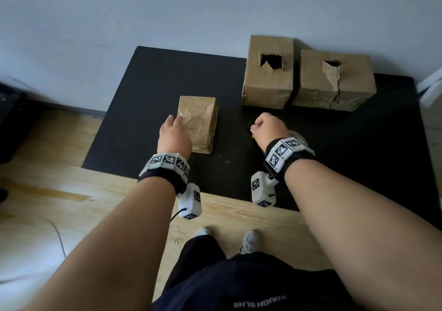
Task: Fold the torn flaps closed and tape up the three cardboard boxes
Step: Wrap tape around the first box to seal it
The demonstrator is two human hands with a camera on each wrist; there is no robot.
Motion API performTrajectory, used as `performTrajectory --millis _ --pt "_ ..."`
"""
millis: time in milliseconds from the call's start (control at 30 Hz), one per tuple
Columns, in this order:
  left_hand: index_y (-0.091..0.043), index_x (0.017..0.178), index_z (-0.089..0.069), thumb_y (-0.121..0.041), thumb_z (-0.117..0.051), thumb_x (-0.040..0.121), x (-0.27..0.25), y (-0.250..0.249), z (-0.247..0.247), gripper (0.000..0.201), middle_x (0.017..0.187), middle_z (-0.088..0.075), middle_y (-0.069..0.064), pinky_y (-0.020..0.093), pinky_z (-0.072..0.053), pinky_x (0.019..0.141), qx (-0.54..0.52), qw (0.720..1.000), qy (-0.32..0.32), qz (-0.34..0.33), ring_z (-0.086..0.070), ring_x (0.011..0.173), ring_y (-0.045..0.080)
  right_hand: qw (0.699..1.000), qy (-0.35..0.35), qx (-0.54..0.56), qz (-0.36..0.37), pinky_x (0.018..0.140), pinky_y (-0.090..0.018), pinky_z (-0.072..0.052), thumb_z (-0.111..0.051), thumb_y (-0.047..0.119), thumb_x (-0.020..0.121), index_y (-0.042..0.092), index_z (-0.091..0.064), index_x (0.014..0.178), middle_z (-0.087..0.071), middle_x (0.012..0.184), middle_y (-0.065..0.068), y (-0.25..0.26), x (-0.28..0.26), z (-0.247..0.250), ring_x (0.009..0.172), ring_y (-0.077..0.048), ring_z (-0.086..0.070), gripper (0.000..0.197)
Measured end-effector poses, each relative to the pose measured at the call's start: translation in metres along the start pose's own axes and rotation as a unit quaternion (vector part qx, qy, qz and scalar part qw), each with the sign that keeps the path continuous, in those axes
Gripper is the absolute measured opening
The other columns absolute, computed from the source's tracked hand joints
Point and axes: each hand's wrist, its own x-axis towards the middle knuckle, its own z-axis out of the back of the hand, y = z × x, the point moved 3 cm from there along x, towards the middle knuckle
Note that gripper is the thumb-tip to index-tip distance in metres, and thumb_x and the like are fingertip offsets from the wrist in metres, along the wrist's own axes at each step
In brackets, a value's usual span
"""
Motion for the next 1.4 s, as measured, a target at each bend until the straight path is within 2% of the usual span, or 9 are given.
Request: performTrajectory --millis 200,367,500,600,733,833,933,1133,1400 --pt "-0.014 0.124 -0.054 -0.007 -0.040 0.094 0.010 0.019 0.005 0.034 0.127 -0.057 0.008 0.030 -0.039 0.082 -0.004 1.000 0.020 -0.006 -0.055 0.108 0.027 0.987 0.134 0.061 0.069 0.093 -0.038 -0.049 -0.053 0.031 0.098 0.005 -0.069 0.115 -0.068 0.115 -0.012 0.064 -0.025 -0.041 0.106 -0.029 -0.062 0.035" --pt "-0.016 0.125 -0.063 -0.014 -0.050 0.093 0.027 0.031 0.017 0.035 0.108 -0.069 0.006 0.029 -0.047 0.078 -0.016 0.998 0.055 -0.029 -0.063 0.098 0.025 0.984 0.171 0.042 0.008 0.089 -0.039 -0.051 -0.049 0.040 0.099 0.010 -0.062 0.124 -0.066 0.118 -0.009 0.088 -0.022 -0.071 0.104 -0.027 -0.063 0.042" --pt "-0.018 0.093 -0.073 -0.026 -0.060 0.088 0.048 0.042 0.022 0.016 0.079 -0.069 -0.003 0.028 -0.050 0.066 -0.038 0.995 0.090 -0.026 -0.066 0.077 0.016 0.979 0.189 0.068 -0.039 0.100 -0.041 -0.045 -0.047 0.036 0.101 0.013 -0.049 0.140 -0.058 0.134 -0.010 0.092 -0.019 -0.079 0.120 -0.028 -0.056 0.046" --pt "-0.015 0.113 -0.061 -0.039 -0.061 0.090 0.062 0.046 0.025 0.033 0.104 -0.067 0.001 0.032 -0.048 0.073 -0.007 0.995 0.096 -0.025 -0.064 0.095 0.020 0.976 0.200 0.082 -0.031 0.102 -0.038 -0.043 -0.046 0.020 0.102 0.017 -0.047 0.142 -0.054 0.139 -0.007 0.100 -0.013 -0.078 0.123 -0.027 -0.053 0.041" --pt "-0.014 0.152 -0.024 -0.040 -0.059 0.093 0.079 0.045 0.033 0.073 0.151 -0.037 0.007 0.035 -0.040 0.102 -0.046 0.995 0.077 -0.032 -0.045 0.132 0.025 0.975 0.188 0.116 -0.008 0.105 -0.033 -0.041 -0.039 0.001 0.099 0.023 -0.047 0.145 -0.052 0.143 -0.004 0.106 -0.002 -0.069 0.127 -0.025 -0.051 0.052" --pt "-0.015 0.132 -0.056 -0.046 -0.049 0.097 0.085 0.049 0.024 0.048 0.118 -0.065 0.004 0.031 -0.049 0.082 -0.014 0.987 0.151 -0.047 -0.062 0.104 0.019 0.990 0.098 0.100 -0.024 0.102 -0.030 -0.039 -0.043 0.008 0.100 0.024 -0.050 0.142 -0.051 0.144 -0.003 0.102 0.006 -0.065 0.129 -0.024 -0.050 0.046" --pt "-0.013 0.108 -0.066 -0.049 -0.039 0.100 0.083 0.048 0.014 0.046 0.092 -0.067 0.001 0.031 -0.048 0.068 -0.035 0.983 0.175 -0.037 -0.063 0.083 0.016 0.985 0.048 0.128 -0.102 0.103 -0.036 -0.039 -0.056 0.036 0.097 0.019 -0.034 0.149 -0.047 0.146 -0.007 0.092 0.008 -0.066 0.131 -0.027 -0.047 0.059" --pt "-0.011 0.132 -0.049 -0.058 -0.029 0.098 0.069 0.049 -0.013 0.061 0.127 -0.050 0.014 0.044 -0.042 0.100 -0.042 0.980 0.196 -0.005 -0.049 0.117 0.031 0.965 0.074 0.202 -0.148 0.102 -0.036 -0.040 -0.068 0.047 0.087 0.018 -0.017 0.154 -0.047 0.144 -0.007 0.080 0.000 -0.094 0.129 -0.027 -0.049 0.089" --pt "-0.008 0.137 -0.045 -0.055 -0.030 0.099 0.068 0.046 -0.016 0.062 0.133 -0.046 0.016 0.045 -0.041 0.104 -0.027 0.984 0.179 -0.006 -0.046 0.123 0.031 0.958 0.076 0.246 -0.126 0.093 -0.030 -0.041 -0.069 0.046 0.086 0.023 -0.014 0.155 -0.048 0.144 -0.003 0.072 0.000 -0.100 0.126 -0.024 -0.052 0.091"
